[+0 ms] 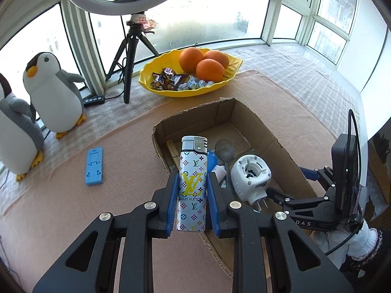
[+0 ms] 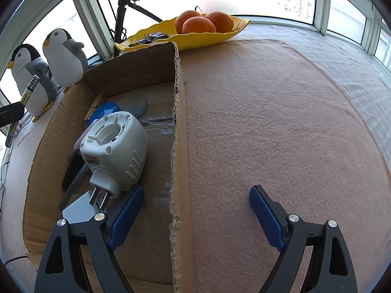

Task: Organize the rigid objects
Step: 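Carry the patterned lighter into the box and open the left gripper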

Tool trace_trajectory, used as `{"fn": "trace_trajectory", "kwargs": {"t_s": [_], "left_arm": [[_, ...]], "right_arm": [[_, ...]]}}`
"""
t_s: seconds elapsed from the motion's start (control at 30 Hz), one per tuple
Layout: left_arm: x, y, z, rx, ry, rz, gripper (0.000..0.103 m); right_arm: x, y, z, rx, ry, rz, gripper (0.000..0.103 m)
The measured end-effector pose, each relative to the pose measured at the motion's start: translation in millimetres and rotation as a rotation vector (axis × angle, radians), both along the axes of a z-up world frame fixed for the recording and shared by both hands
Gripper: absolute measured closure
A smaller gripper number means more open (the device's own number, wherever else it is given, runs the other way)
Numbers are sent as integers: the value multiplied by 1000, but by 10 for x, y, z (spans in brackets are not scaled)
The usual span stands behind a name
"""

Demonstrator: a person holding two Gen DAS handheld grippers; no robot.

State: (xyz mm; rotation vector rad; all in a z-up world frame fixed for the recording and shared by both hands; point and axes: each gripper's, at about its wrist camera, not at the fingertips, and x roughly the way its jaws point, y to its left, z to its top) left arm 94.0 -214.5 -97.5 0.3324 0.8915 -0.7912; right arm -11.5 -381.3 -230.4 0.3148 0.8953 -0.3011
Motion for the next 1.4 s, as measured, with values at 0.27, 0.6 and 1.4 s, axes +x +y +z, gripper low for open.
{"fn": "trace_trajectory", "kwargs": {"t_s": [0.27,0.6,1.4], "left_arm": [[-131,-329,-77,7,21,-48,81],[-175,-489,-172,28,37,-58,81],[-140,-538,-259,46,53,-64,57]], "right_arm": [[-1,-9,3,3,-3,-1,18],[-3,-2,9,6,-5,-2,17],[-4,-6,7,7,-6,-2,17]]}}
